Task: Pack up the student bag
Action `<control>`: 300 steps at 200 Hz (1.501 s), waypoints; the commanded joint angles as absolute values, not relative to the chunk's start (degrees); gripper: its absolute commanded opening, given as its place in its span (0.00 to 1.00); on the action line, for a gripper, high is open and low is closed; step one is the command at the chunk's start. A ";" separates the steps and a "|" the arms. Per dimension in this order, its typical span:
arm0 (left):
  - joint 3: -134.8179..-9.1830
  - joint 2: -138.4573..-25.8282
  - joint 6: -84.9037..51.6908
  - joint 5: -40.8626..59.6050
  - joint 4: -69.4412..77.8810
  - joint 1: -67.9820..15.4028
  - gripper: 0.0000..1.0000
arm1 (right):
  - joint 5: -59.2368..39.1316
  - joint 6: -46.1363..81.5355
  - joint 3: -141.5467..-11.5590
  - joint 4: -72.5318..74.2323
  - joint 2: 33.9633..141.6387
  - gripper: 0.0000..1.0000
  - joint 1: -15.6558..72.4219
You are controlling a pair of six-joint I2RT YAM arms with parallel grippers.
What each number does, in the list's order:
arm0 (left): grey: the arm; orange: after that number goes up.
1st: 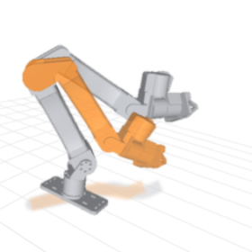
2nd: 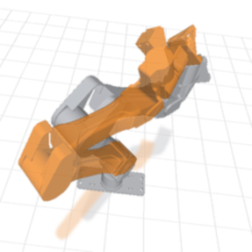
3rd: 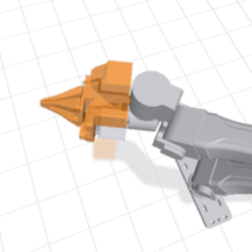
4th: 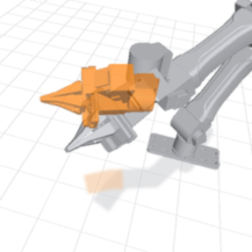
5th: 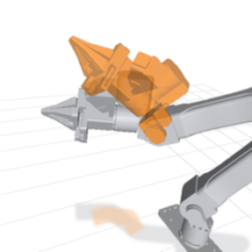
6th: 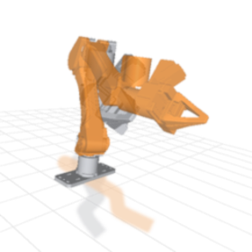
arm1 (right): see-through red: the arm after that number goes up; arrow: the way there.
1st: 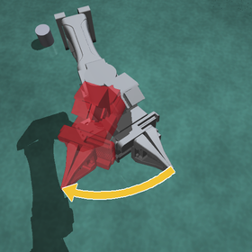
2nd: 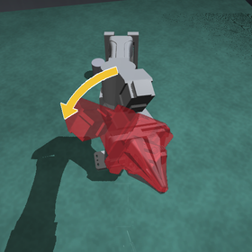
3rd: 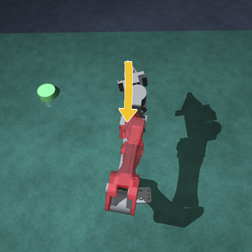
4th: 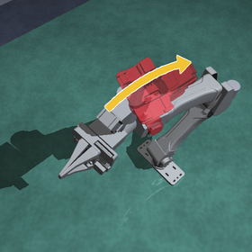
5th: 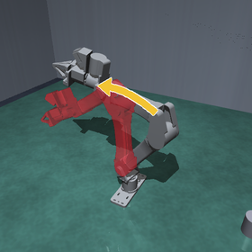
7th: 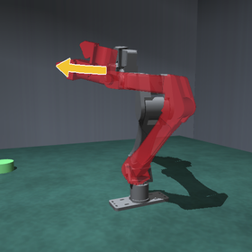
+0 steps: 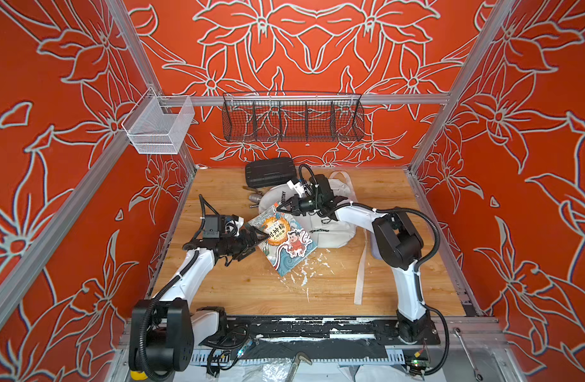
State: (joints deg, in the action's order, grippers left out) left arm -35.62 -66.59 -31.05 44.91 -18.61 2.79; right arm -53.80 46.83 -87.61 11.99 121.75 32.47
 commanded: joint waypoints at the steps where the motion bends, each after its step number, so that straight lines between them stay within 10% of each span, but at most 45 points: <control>1: -33.29 -64.65 -35.38 44.67 -11.86 1.53 0.90 | -52.16 48.71 -90.22 14.57 122.57 0.00 31.90; 48: -33.87 -68.30 -38.01 45.23 -3.72 -1.70 0.68 | -52.14 48.95 -90.36 13.99 122.19 0.00 31.90; 110: -40.48 -69.54 -34.20 44.39 -10.03 -1.93 0.00 | -52.00 47.39 -90.25 11.92 119.53 0.06 31.88; 166: -55.74 -64.60 -27.37 27.67 -30.15 -0.13 0.00 | -43.01 28.68 -96.44 -7.44 113.18 0.43 31.89; 300: -72.08 -70.77 -22.81 12.76 -37.33 11.90 0.00 | -20.56 -3.48 -121.61 -40.36 129.95 0.58 39.61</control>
State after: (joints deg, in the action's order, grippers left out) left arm -70.76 -70.02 -23.49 15.00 -37.63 10.44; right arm -23.57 4.25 -117.10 -32.34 126.15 37.52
